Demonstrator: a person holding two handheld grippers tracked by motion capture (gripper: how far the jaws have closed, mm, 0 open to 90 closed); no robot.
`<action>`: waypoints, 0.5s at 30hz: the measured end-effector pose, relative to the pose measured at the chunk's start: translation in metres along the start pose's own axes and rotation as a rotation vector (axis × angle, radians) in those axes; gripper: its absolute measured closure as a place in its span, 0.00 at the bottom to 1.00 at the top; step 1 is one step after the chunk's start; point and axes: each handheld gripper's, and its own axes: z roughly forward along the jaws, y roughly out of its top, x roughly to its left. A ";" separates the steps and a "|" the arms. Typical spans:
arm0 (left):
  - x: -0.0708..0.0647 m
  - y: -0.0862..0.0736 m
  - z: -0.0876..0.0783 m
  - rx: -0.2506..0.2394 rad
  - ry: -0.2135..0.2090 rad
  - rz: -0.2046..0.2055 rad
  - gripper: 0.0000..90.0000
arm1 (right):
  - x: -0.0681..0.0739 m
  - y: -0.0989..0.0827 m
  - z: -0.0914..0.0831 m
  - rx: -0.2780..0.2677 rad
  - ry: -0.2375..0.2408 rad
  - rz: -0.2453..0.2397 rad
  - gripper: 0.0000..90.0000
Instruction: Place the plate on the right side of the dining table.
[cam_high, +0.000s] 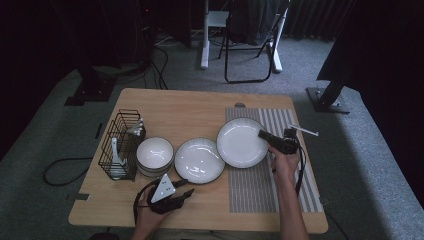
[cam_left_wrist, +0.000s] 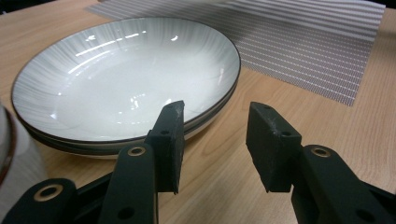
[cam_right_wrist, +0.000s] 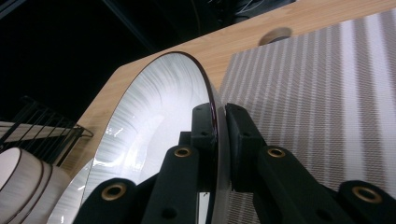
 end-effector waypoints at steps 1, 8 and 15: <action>0.000 0.000 0.001 0.001 0.000 0.000 0.64 | -0.002 0.000 -0.002 -0.005 -0.003 0.002 0.93; -0.001 0.000 0.002 -0.002 -0.012 -0.013 0.63 | -0.014 0.000 -0.016 -0.024 -0.036 0.013 0.93; -0.003 -0.001 0.005 0.012 -0.011 -0.002 0.63 | -0.026 -0.002 -0.023 -0.036 -0.068 0.030 0.93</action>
